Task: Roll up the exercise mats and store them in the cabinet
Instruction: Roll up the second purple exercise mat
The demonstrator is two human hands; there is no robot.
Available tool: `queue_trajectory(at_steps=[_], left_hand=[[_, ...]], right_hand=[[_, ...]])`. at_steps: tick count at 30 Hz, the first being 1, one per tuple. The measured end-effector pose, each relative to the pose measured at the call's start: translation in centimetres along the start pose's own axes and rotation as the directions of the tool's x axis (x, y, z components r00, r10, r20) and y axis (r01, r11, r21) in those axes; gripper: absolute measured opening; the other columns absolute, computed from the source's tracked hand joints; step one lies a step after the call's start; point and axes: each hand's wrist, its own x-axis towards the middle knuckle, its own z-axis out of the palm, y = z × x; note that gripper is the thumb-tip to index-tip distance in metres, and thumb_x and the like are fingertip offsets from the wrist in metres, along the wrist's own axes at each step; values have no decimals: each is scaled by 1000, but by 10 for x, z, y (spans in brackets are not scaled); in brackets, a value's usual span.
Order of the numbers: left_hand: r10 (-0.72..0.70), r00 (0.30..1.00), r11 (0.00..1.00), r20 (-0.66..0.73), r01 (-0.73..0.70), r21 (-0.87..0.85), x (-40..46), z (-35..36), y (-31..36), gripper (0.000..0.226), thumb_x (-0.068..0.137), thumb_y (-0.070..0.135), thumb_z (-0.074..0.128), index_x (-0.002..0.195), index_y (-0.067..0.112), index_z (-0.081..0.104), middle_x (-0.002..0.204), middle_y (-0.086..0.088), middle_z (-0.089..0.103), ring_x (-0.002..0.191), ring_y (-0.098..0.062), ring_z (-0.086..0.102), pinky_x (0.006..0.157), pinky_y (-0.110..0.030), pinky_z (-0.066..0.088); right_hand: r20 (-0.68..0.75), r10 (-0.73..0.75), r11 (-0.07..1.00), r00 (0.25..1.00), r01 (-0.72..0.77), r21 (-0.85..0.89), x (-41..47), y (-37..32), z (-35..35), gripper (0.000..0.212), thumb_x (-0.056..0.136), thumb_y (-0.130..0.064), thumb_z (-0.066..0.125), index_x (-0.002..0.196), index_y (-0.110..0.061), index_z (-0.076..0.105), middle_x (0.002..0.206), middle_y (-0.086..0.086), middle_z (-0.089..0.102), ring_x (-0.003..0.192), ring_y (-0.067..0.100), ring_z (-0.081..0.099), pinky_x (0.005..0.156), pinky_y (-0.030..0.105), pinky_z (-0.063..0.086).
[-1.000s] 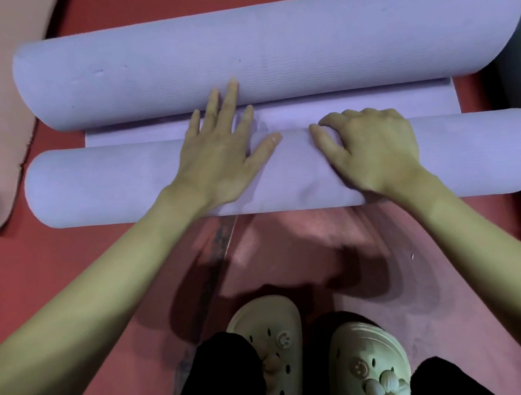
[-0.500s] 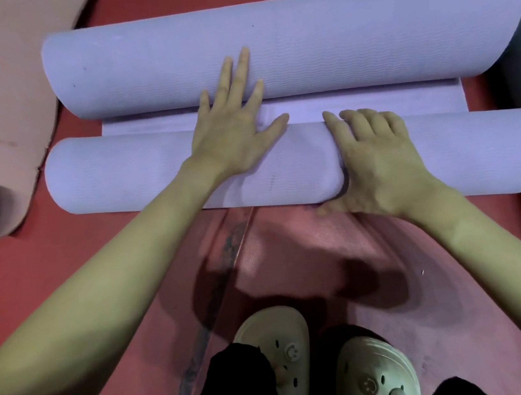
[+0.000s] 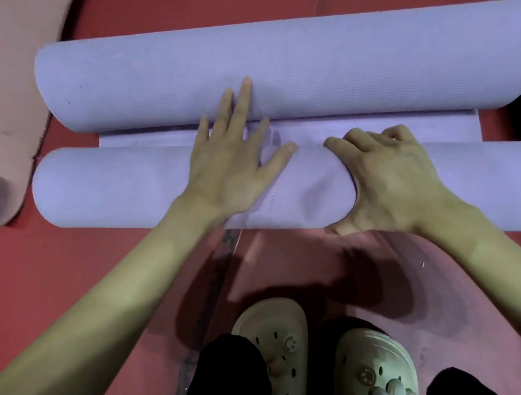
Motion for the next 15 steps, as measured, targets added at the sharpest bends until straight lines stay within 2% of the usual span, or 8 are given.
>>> queue_trajectory(at_steps=[6, 8, 11, 13, 15], left_hand=[[31, 999, 1000, -29, -31, 2, -41, 13, 10, 80, 91, 63, 11, 147, 15, 40, 163, -7, 0, 150, -29, 6, 116, -55, 19], [44, 999, 999, -12, -44, -7, -41, 15, 10, 81, 90, 64, 12, 149, 15, 37, 163, -8, -2, 149, -31, 4, 117, -55, 17], [60, 997, 998, -38, -59, 26, -30, 16, 7, 81, 89, 67, 15, 146, 15, 42, 162, -12, -1, 149, -34, 4, 113, -57, 23], [47, 999, 997, -26, -45, 60, -18, 14, 6, 84, 88, 70, 12, 147, 18, 40, 162, -11, -6, 149, -33, -1, 113, -56, 23], [31, 999, 997, -9, -31, 75, -6, 12, 5, 86, 84, 73, 9, 150, 22, 31, 162, -10, -12, 149, -31, -8, 116, -54, 17]], right_hand=[[156, -5, 1000, 988, 1, 25, -18, -8, -5, 110, 29, -76, 65, 123, -20, 55, 88, -5, 57, 79, 24, 62, 83, 37, 37], [235, -4, 999, 972, -7, 47, -14, -8, -9, 111, 31, -77, 70, 127, -24, 51, 94, -7, 55, 85, 22, 61, 87, 36, 35], [308, 14, 993, 951, -49, 106, -6, -4, -14, 114, 35, -76, 75, 134, -29, 43, 105, -7, 53, 97, 20, 55, 95, 34, 30], [275, 35, 993, 961, -64, 99, -6, -4, -16, 114, 37, -76, 73, 135, -27, 43, 114, -5, 53, 105, 23, 51, 98, 35, 29], [164, 63, 993, 984, -79, 91, -12, -6, -16, 110, 43, -70, 70, 137, -18, 46, 125, 2, 52, 113, 28, 50, 101, 40, 29]])
